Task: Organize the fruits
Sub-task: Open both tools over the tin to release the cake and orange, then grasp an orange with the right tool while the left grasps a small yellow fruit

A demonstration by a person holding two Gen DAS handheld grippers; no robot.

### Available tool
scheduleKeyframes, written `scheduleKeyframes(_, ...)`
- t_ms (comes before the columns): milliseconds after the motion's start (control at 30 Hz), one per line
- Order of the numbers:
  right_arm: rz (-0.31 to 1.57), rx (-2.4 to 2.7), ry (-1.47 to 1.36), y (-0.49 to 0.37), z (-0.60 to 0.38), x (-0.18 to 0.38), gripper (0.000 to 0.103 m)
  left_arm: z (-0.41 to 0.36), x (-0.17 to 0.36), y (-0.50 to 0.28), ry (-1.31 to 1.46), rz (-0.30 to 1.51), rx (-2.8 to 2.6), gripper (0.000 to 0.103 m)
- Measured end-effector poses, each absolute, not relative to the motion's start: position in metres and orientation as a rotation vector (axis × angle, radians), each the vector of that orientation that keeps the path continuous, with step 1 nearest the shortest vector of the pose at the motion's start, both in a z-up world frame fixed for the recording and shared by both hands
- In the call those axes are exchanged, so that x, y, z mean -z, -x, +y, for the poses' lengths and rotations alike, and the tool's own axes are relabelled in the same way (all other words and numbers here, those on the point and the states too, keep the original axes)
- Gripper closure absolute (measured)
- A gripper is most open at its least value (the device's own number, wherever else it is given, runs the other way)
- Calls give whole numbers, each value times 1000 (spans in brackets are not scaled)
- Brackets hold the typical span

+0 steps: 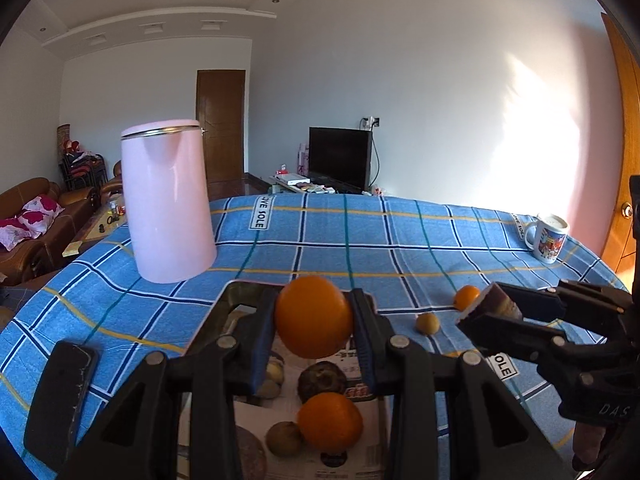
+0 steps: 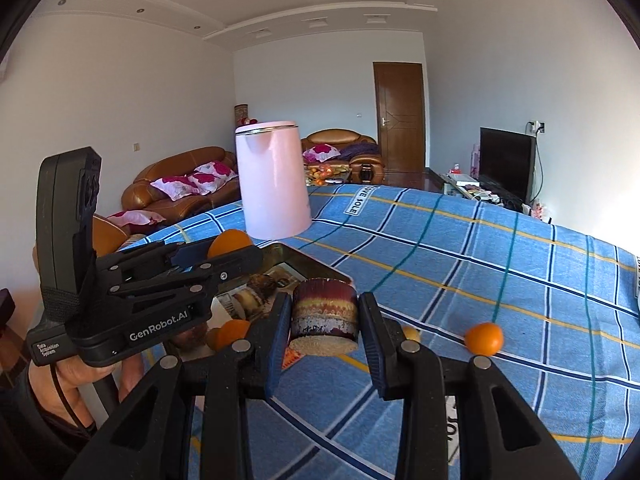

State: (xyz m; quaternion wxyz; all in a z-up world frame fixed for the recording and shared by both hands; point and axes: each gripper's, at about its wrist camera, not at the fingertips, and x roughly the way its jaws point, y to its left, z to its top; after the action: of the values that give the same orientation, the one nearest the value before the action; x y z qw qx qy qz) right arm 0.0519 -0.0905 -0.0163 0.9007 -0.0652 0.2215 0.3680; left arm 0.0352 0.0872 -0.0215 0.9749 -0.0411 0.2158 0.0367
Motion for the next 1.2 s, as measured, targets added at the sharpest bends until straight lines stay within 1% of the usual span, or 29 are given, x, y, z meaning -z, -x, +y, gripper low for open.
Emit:
scheduleKeyframes(267,504,-910,202,-28,-28,34,67,126,42,-34,126,523,-136,66)
scheduleKeyframes(400,547,-936,245,-24,-11,48,67,132,51,-33,129,548,-153,65)
scheduleKeyframes(500,577,-947,265,-26,-5,55,67,138,54,-34,147,555,-181,63)
scheduleKeyframes(567,599,-959,276,-27,-2,59,66,138,52,-32,146,552,-177,58)
scheduleKeyframes(600,592,-951,278,-25,-2,59,66,137,50,-31,146,546,-181,52)
scheduleKeyframes(633,588,-945,277,-25,-3,58,64,136,47,-29,151,535,-186,42)
scheduleKeyframes(667,590,-944,271,-27,-7,57,62,135,44,-27,158,520,-180,37)
scheduleKeyframes(700,588,-942,264,-28,-12,54,55,133,41,-26,158,509,-173,32)
scheduleKeyframes(733,581,-934,261,-28,-18,51,48,129,37,-26,153,501,-169,31)
scheduleKeyframes(767,572,-922,262,-27,-25,47,46,124,34,-26,145,494,-160,31)
scheduleKeyframes(900,562,-778,294,-44,-66,36,46,98,24,-33,118,482,-104,27)
scheduleKeyframes(1033,606,-549,229,-91,-117,28,46,65,16,-48,94,482,-44,26)
scheduleKeyframes(1200,669,-403,124,-144,-155,37,46,28,17,-73,47,506,-1,26)
